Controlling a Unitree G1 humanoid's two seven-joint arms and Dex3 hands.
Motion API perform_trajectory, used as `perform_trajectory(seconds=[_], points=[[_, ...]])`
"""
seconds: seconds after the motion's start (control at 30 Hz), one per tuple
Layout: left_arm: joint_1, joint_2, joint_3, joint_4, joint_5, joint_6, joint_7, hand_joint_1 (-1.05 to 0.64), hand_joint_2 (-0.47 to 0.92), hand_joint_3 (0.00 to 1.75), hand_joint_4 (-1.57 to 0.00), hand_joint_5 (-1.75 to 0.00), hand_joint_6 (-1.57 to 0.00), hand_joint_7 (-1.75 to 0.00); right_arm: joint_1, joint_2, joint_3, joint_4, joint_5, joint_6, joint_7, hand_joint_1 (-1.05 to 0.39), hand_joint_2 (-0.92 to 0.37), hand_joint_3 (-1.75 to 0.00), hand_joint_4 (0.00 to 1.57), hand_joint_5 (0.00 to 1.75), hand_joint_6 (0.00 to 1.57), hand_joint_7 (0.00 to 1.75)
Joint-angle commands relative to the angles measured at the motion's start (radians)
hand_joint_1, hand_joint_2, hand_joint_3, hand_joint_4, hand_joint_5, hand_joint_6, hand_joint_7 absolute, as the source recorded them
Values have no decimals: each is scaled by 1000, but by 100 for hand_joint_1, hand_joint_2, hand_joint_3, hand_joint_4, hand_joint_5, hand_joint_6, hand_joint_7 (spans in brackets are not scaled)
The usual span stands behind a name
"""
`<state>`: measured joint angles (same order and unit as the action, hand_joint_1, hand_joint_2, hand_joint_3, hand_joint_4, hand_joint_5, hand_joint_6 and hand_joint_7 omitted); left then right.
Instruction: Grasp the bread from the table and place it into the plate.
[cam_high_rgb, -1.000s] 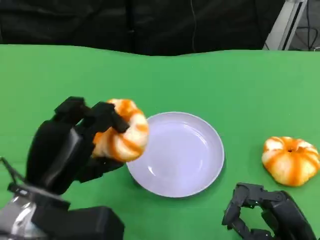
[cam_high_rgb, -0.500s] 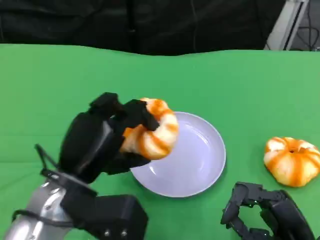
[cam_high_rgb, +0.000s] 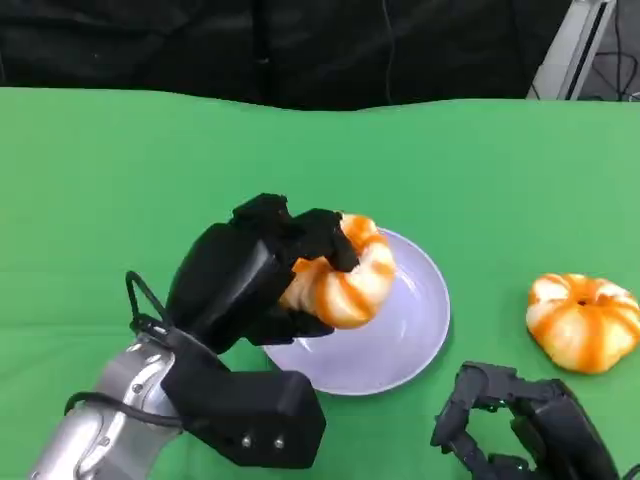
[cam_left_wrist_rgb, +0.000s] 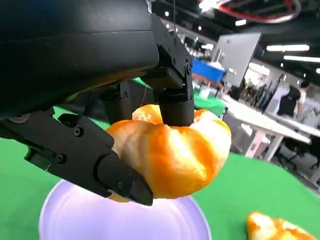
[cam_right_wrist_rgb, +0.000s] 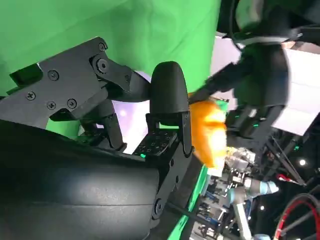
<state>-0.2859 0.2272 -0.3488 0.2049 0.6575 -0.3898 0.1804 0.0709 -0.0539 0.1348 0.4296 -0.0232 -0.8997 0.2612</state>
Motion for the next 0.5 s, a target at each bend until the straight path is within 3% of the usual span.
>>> perform_trajectory(seconds=[0.03,0.4,0.5], points=[[-32,-2,-5,46,-19,-17,-15,-4,78,1,-58,-166,-70,-126,8,-6,-1,-13,0,3,-8,-23,-63,-89,81,155,80,130],[-94,-16,-23,197,-60,-89,-38,-5,80,0,-59,-163,-70,-124,21,-7,2,-44,-20,31,-22,-23,-64,-88,81,155,80,130],[-103,-14,-26,213,-63,-89,-57,-11,81,0,-60,-150,-76,-105,26,-7,5,-52,-25,35,-26,-24,-64,-87,81,155,80,130]])
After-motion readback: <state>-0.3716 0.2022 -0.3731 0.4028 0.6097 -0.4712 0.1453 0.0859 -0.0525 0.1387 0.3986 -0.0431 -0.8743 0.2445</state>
